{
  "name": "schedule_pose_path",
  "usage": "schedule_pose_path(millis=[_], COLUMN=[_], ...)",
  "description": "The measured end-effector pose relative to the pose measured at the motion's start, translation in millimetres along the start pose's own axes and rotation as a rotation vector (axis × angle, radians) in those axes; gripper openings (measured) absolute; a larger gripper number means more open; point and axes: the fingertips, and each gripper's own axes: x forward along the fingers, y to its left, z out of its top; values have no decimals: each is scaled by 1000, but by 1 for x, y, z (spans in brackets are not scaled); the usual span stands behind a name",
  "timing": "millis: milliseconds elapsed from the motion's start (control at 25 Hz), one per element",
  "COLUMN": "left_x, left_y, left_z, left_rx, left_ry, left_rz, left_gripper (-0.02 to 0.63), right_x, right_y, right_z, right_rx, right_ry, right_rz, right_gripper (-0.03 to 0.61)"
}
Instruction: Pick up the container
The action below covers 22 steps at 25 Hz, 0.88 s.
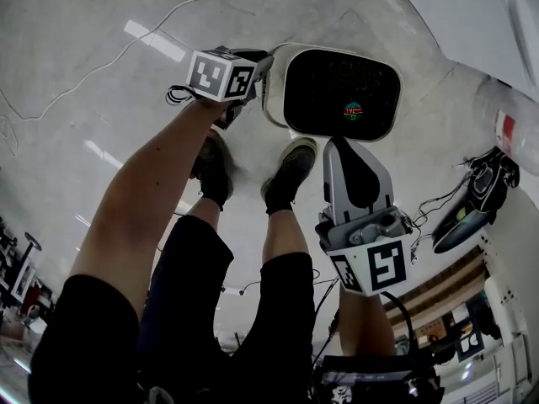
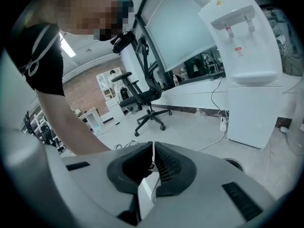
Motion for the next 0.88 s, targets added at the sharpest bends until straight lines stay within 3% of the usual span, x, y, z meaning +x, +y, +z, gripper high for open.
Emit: schedule_pose_path(millis=[200,440,480,560,880], left_x=[-23,-31,-32,-36,-53], left_y=[-18,-25,-26,-28,-49], left_z=[14,14,15,17,30], left_rx=[-34,-20,-28,-41,-42], left_ry=[-50,-69,-76,-93,-164], left_rz=[17,33,32,28,-27], left_gripper=[61,60,60,60,60], right_x=[12,57,65,83,107], right_y=[-5,0,2,9,13], right_z=[-21,-78,-90,-112,-152], right_rx=[11,-13,-23,-32,-58], right_ry=[64,204,237,301,413], right_rz=[1,24,30,45,3], right_gripper=[11,14,23,146,156])
